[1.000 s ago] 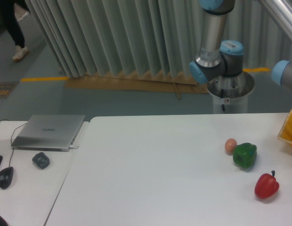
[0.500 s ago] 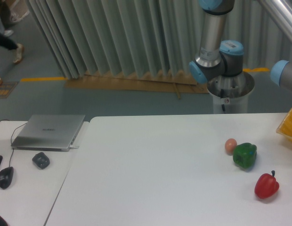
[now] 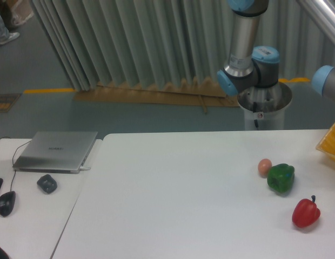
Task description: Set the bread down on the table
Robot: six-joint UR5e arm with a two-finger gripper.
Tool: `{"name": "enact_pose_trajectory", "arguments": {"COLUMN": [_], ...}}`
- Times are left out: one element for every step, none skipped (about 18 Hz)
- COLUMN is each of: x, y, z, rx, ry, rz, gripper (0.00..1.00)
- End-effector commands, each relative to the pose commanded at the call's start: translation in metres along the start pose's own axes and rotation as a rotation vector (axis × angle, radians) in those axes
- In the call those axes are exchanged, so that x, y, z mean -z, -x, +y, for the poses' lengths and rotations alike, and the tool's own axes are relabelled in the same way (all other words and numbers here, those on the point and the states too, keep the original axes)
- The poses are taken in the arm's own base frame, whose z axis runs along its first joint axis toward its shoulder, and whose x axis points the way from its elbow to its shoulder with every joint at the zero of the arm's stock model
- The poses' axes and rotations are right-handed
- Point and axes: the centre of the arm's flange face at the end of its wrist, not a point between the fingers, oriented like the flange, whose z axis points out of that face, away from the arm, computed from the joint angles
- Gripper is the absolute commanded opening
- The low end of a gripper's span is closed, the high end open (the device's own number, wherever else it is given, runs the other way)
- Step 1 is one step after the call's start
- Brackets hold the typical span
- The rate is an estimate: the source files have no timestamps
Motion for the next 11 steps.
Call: {"name": "enact_pose_trajectory", "arguments": {"x": [0.015,0.032,0.044,0.051,0.053,0.053,0.055,0.057,0.059,0.063,0.068], "y": [-0.001,-0.005,-0.007,-0.007,-0.007,-0.007,-0.008,-0.01,-0.015,-0.022,-0.026], "z": [0.002,0.006,0.007,0.008,0.008,0.008,0.009,0.009,0.009,0.011,0.007], "rx": [0.003,0.008,0.008,0.006,0.005,0.006,0.008,0.01,0.015,0.038,0.061], "ry": [-0.036,-0.076,-0.114,-0.124,-0.126,-0.128,-0.131,-0.148,-0.184,-0.248,-0.294], "rz": [-0.013,-0.023,-0.02,-0.014,-0.014,-0.013,-0.017,-0.018,-0.017,-0.028,-0.037], "gripper": [0.0,0.0,0.0,0.0,0.0,0.0,0.0,0.0,0.0,0.0,0.0]}}
